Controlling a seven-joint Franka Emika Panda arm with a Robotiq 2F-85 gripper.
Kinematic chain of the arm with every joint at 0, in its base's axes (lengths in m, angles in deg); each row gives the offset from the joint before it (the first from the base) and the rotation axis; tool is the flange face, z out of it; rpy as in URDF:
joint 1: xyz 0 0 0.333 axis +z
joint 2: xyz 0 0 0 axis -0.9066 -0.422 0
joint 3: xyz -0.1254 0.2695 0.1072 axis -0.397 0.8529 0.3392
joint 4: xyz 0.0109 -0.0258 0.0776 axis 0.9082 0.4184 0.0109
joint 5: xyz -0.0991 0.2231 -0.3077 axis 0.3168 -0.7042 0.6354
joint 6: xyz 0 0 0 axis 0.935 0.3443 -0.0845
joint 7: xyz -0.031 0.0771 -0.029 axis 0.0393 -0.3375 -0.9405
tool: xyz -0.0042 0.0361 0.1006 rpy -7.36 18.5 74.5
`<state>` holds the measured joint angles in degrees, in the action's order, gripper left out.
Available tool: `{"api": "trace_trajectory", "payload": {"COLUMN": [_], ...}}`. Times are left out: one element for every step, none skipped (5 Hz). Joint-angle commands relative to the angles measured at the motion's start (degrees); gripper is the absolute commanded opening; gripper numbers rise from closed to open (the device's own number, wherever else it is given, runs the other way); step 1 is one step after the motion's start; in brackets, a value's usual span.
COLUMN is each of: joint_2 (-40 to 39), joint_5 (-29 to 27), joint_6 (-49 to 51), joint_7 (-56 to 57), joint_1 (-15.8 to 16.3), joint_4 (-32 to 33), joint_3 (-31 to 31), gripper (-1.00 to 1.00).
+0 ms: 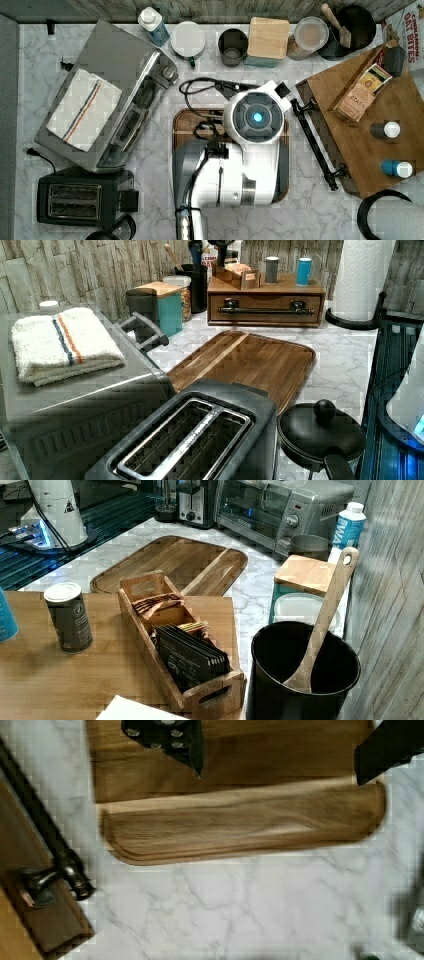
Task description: Open the drawer.
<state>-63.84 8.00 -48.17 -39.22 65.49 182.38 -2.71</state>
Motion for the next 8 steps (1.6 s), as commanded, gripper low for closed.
{"api": "trace_trajectory", "payload": {"joint_2": [3.2,0.8,0.9,-0.4,-2.3,-4.0,-5.0,-7.1], "joint_5": [6.2,6.0,9.1,9.6,10.2,10.4,9.2,7.8], "joint_6": [-13.5,-17.1,-22.5,-24.3,-27.3,-27.6,-28.7,-25.4], "joint_7": [21.0,30.2,33.5,38.8,44.2,46.2,50.0,52.4], "joint_1": [-4.4,-5.3,-6.2,-7.9,-8.9,-10.1,-11.8,-13.0], "joint_4": [11.1,12.1,14.6,14.5,13.9,13.0,11.9,9.5], "joint_3": [-8.3,-9.9,-10.2,-10.2,-11.1,-12.0,-13.5,-14.0], "gripper": [1.0,1.0,1.0,1.0,1.0,1.0,1.0,1.0]}}
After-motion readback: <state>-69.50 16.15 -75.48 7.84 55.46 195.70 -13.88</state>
